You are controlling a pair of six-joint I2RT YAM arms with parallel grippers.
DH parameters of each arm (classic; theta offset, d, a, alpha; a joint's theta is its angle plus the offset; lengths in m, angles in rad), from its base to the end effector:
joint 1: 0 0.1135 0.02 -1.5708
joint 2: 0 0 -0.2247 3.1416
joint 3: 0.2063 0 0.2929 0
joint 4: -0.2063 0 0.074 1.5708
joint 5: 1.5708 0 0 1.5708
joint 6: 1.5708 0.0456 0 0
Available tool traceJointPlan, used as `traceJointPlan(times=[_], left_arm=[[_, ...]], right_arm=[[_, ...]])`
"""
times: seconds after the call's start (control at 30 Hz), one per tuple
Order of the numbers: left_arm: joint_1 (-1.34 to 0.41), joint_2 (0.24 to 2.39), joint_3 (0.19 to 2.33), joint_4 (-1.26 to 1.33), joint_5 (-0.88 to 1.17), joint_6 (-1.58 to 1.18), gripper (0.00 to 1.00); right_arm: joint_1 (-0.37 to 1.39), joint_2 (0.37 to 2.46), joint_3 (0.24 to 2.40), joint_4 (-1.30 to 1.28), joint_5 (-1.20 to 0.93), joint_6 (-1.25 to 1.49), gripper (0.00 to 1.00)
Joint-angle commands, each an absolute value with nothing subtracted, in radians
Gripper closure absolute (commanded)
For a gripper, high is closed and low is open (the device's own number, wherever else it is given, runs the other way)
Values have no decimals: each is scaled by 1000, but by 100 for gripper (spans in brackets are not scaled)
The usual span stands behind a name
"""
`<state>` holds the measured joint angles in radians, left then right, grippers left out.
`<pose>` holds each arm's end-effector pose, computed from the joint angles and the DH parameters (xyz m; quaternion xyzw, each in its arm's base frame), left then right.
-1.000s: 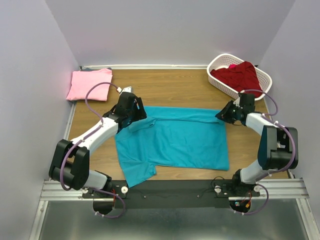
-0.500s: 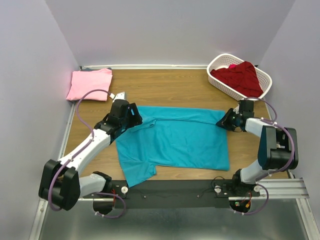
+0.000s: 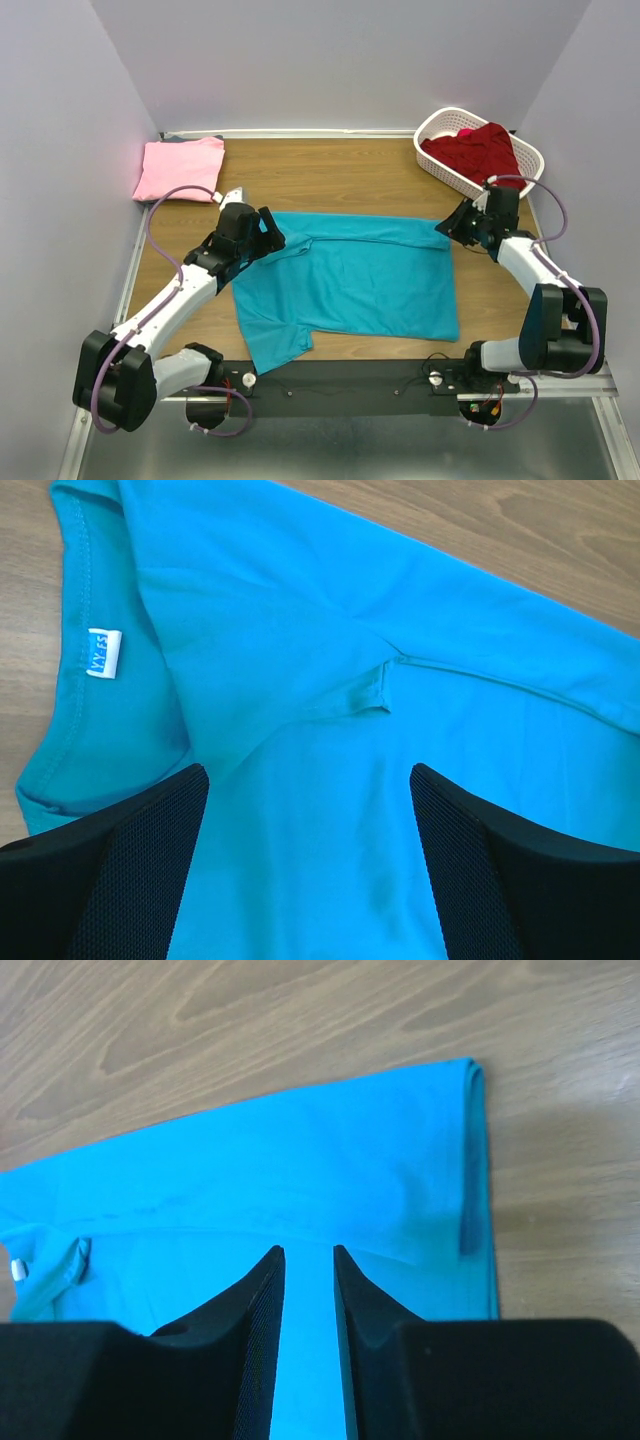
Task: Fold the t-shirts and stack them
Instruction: Fold the tshirt
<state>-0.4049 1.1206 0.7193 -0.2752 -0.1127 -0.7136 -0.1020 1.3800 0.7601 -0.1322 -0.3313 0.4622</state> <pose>0.2802 -0.1145 0.1844 -0.1625 0.8858 -0.1860 0.3929 0.3309 -0.0190 0.1364 0.1888 0.8873 0.2191 0.3591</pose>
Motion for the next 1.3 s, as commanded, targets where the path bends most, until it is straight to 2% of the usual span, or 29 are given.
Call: traceJointPlan(times=[0.0,0.07,0.23,0.4,0.9,1.17,1.27], left_arm=[[-397,1126,701,-273,-133,-750,10],[-397,1120,700,-273,-124,-756,9],[-397,1097,693,-284,-135,-752,10],[-397,1088,687,-291,-138,-752,10],[-397,1089,667,-270,-127,-750,9],[-396,1094,661,-264,-118,-752,10],[-396,1092,658,-262,-117,-752,9]], right_arm=[[-74,1382,773,-189,-325,455,66],[-74,1370,744,-192,-252,477,66],[-74,1374,698,-195,-120,523,44],[-74,1437,721,-186,-112,526,41],[-75,1502,752,-132,-169,440,43],[-75,1494,772,-132,-201,419,57],[-75,1491,776,-133,-201,408,65]])
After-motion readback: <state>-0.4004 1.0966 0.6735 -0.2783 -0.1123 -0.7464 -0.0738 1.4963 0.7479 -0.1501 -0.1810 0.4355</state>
